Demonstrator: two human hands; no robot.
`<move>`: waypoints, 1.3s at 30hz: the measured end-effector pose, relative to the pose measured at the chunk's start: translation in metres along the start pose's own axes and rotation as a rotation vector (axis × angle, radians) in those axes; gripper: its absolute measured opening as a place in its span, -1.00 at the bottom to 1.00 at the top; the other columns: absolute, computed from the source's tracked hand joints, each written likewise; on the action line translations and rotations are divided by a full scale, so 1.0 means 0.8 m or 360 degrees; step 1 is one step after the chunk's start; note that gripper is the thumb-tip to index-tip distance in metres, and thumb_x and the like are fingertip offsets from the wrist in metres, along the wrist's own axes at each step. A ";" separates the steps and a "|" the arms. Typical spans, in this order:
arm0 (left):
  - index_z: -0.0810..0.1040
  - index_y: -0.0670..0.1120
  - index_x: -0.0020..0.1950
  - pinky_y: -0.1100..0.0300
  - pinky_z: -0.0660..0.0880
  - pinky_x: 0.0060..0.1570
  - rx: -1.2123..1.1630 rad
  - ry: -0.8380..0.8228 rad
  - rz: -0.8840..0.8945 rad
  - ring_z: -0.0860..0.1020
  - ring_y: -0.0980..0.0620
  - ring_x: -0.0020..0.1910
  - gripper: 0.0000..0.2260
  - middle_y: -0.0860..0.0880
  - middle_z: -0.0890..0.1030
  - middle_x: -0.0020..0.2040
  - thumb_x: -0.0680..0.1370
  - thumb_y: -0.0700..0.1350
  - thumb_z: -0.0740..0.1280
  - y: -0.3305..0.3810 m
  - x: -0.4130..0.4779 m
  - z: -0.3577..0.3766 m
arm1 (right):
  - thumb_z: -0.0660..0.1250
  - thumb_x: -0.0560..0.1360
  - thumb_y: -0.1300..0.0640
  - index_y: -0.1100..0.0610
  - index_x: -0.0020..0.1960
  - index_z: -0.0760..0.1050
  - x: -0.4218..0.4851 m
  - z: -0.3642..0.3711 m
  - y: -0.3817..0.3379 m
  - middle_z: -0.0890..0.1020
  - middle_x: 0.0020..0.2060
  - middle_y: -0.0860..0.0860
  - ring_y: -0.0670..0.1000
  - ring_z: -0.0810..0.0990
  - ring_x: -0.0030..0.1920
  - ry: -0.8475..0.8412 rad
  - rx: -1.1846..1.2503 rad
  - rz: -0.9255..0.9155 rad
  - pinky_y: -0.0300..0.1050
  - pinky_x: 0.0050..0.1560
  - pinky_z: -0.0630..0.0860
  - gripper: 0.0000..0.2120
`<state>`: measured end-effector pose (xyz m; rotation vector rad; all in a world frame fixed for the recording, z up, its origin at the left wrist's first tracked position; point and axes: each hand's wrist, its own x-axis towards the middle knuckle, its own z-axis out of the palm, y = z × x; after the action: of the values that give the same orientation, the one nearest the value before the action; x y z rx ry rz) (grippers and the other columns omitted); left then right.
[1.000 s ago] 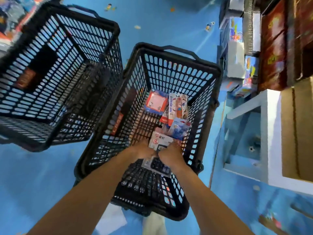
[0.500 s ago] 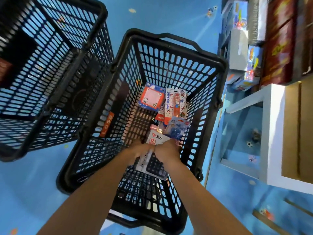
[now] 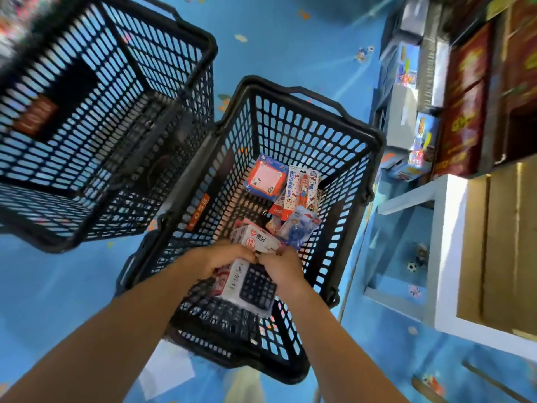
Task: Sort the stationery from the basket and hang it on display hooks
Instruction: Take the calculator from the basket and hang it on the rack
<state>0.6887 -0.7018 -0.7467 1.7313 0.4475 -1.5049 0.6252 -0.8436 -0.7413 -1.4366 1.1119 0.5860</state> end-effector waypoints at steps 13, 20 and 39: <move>0.58 -0.09 0.34 -0.14 0.47 0.39 -0.0472 -0.0111 0.0408 0.64 -0.18 0.23 -0.29 -0.14 0.71 0.20 0.24 0.10 0.60 -0.022 -0.225 -0.092 | 0.62 0.29 -0.24 -0.07 0.34 0.41 -0.186 0.024 -0.068 0.71 0.11 0.00 0.11 0.72 0.08 -0.0367 0.0173 -0.0337 0.23 0.19 0.61 -0.27; 0.56 -0.13 0.25 -0.08 0.59 0.14 -0.0896 0.0010 0.0656 0.71 -0.16 -0.02 -0.51 -0.19 0.73 0.09 0.35 -0.04 0.49 -0.176 -0.359 -0.162 | 0.57 0.44 -0.02 0.00 0.29 0.41 -0.325 0.161 -0.062 0.71 0.09 0.06 0.10 0.74 0.02 -0.0602 -0.0063 -0.0711 0.23 0.10 0.65 -0.47; 0.56 -0.06 0.43 -0.32 0.26 0.51 -0.2190 0.1181 0.0885 0.45 -0.29 0.46 -0.17 -0.22 0.56 0.41 0.33 0.44 0.50 -1.004 -0.741 -0.136 | 0.46 0.56 0.12 0.18 0.25 0.47 -0.782 0.705 0.349 0.69 0.10 0.20 0.15 0.72 0.03 -0.1987 -0.1362 -0.0933 0.24 0.11 0.65 -0.67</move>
<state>0.0562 0.0186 -0.4482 0.9973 0.9590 0.0637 0.2538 -0.0911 -0.4532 -1.5241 -0.6111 1.3227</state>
